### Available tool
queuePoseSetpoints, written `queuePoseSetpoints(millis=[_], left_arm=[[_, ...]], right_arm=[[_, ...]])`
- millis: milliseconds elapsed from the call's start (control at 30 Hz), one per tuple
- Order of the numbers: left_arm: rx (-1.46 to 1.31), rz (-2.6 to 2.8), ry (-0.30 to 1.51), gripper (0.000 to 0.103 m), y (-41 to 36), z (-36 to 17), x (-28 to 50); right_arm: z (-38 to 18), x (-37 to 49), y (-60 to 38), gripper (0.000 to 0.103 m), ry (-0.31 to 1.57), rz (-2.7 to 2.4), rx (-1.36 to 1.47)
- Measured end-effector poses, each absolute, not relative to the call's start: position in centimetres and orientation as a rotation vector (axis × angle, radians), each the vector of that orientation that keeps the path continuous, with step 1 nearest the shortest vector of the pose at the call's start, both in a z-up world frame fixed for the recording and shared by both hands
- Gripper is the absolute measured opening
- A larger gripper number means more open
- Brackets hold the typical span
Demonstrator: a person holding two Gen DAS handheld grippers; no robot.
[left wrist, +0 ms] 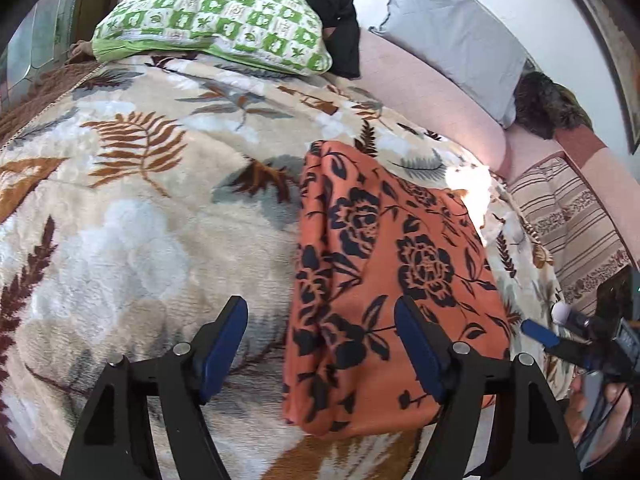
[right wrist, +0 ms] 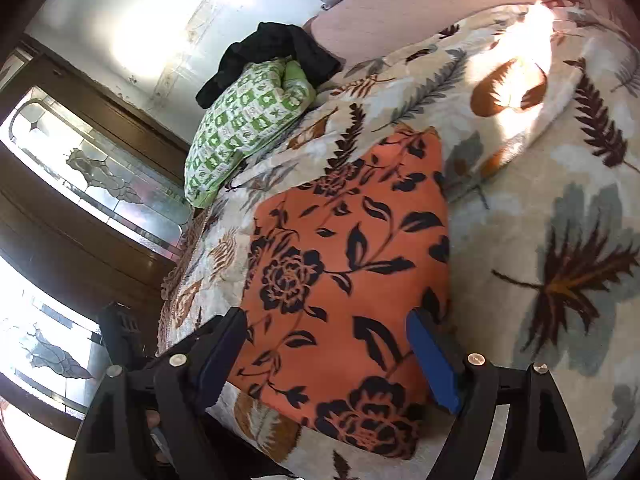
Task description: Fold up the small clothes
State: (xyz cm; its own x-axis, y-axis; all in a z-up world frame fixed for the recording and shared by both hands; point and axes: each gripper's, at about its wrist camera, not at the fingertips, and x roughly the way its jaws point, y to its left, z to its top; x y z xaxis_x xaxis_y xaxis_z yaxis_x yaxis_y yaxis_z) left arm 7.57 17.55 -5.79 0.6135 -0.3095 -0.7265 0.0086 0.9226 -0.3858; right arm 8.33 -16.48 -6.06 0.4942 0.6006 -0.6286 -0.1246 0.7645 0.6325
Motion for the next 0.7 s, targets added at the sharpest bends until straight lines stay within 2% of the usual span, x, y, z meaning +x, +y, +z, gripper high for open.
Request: queuePoseSetpoints(millis=[233, 533, 700], left_arm=[[-0.398, -0.218, 0.934, 0.076, 16.8, -6.5, 8.0], [-0.500, -0.184, 0.975, 0.076, 17.8, -6.8, 8.0], [-0.422, -0.119, 0.989, 0.076, 17.0, -6.1, 8.4]], right_arm=[[-8.4, 5.4, -21.1, 0.086, 0.901, 0.450, 0.691], [-9.5, 5.0, -22.5, 0.086, 0.879, 0.492, 0.751], [-9.4, 4.8, -22.9, 0.086, 0.864, 0.506, 0.765]])
